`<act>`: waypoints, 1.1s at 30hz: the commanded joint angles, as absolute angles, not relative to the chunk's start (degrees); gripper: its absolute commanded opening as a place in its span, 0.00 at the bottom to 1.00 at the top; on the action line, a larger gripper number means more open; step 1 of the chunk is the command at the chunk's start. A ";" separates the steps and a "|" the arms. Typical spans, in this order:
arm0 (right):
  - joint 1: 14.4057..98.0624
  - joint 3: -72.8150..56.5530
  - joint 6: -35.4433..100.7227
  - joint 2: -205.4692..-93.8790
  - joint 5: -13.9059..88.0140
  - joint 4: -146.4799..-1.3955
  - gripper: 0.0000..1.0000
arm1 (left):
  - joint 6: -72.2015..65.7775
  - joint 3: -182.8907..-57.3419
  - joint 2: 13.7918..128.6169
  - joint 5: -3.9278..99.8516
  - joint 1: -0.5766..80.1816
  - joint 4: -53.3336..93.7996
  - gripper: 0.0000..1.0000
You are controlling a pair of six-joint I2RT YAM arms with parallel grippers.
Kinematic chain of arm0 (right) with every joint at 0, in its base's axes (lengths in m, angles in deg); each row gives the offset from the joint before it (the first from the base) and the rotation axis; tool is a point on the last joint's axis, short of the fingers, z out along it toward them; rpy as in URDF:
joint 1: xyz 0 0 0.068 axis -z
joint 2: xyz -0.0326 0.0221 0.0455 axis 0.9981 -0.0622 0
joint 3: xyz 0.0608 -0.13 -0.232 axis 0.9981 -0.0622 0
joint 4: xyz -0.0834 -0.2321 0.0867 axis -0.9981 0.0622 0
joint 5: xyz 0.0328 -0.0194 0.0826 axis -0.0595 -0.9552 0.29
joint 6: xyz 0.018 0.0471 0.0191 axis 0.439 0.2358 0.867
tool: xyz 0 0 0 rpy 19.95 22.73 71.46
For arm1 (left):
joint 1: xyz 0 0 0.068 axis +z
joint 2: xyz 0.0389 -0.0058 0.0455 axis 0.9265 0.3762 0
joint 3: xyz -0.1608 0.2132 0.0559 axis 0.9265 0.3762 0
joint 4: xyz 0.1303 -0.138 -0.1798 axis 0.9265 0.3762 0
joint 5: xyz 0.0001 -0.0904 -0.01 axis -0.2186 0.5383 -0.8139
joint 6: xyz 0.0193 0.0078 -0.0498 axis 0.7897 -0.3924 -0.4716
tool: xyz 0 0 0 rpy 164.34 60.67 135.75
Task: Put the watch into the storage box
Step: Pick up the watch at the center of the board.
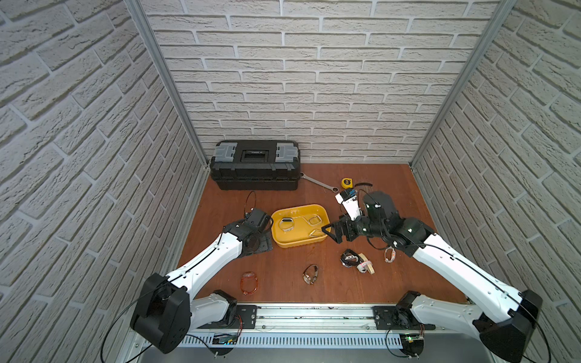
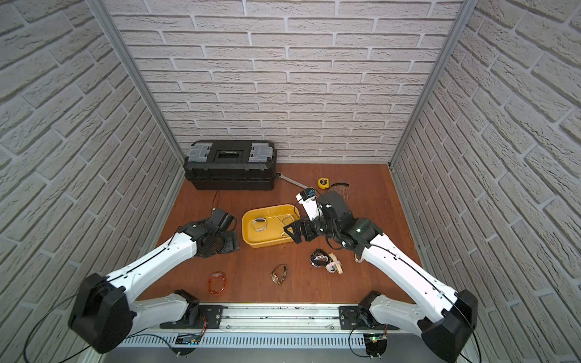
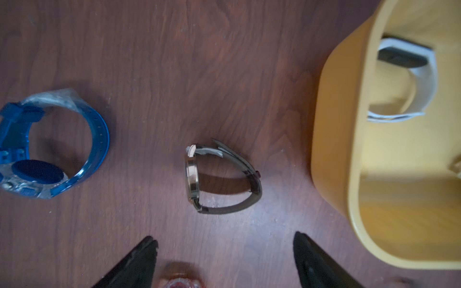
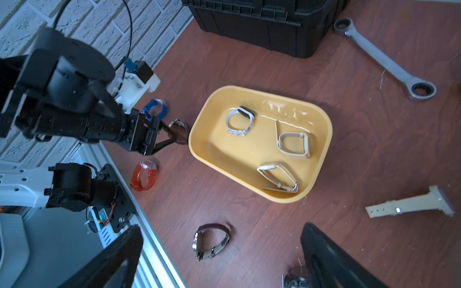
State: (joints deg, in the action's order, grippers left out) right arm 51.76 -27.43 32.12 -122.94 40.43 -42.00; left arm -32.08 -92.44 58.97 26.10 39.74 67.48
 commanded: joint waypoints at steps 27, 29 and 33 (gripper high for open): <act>51.61 -32.77 35.76 -116.27 37.59 -41.01 1.00 | -28.36 -95.59 79.22 26.66 38.01 59.84 0.38; 51.62 -32.63 35.76 -116.02 37.07 -41.06 1.00 | -28.20 -95.70 79.35 26.67 38.08 59.75 0.29; 51.62 -32.00 35.90 -115.74 36.16 -40.86 1.00 | -27.89 -96.47 77.91 26.24 37.89 61.16 0.10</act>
State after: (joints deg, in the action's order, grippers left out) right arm 51.72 -33.49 35.88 -116.64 37.46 -40.34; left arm -27.95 -96.53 78.75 27.00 38.14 60.10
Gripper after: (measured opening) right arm 0.997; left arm 0.127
